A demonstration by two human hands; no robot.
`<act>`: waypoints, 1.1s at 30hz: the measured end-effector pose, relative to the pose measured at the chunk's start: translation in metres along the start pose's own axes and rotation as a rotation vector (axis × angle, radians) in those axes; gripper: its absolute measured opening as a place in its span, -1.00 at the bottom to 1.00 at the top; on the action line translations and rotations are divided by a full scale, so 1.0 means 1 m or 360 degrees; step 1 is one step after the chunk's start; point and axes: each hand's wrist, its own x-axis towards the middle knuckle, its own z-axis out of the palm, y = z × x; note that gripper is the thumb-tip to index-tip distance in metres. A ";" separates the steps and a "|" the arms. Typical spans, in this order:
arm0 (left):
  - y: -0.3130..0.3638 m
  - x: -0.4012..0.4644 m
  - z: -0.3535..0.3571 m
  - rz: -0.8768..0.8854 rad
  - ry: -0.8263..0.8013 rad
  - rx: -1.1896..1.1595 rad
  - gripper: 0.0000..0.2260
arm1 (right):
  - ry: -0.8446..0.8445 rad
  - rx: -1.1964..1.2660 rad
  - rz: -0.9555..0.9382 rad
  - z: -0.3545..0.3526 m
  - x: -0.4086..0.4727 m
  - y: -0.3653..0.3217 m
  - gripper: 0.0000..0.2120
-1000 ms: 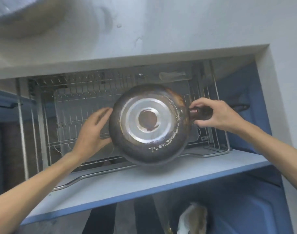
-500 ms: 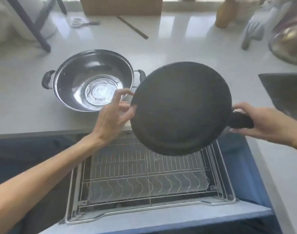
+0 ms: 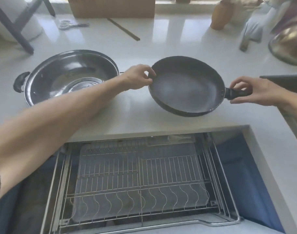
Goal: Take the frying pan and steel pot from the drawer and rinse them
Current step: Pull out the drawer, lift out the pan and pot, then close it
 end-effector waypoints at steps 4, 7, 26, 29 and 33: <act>-0.002 0.025 0.014 -0.0086 0.0011 0.0254 -0.72 | -0.0025 -0.0015 0.0014 0.009 0.020 0.016 -0.65; -0.010 0.036 0.023 -0.0112 0.0041 0.0448 -0.75 | -0.0015 0.0032 0.0019 0.021 0.026 0.023 -0.65; -0.004 -0.203 0.019 0.0226 0.0940 -0.0128 -0.70 | 0.0773 0.0797 -0.0433 0.100 -0.141 -0.046 -0.78; -0.024 -0.334 0.061 -0.0092 0.0726 -0.0274 -0.68 | 0.0537 0.0778 -0.0266 0.142 -0.241 -0.056 -0.81; -0.054 -0.464 0.106 -0.0423 0.0433 -0.0195 -0.66 | 0.0402 0.0893 0.0182 0.210 -0.348 -0.065 -0.68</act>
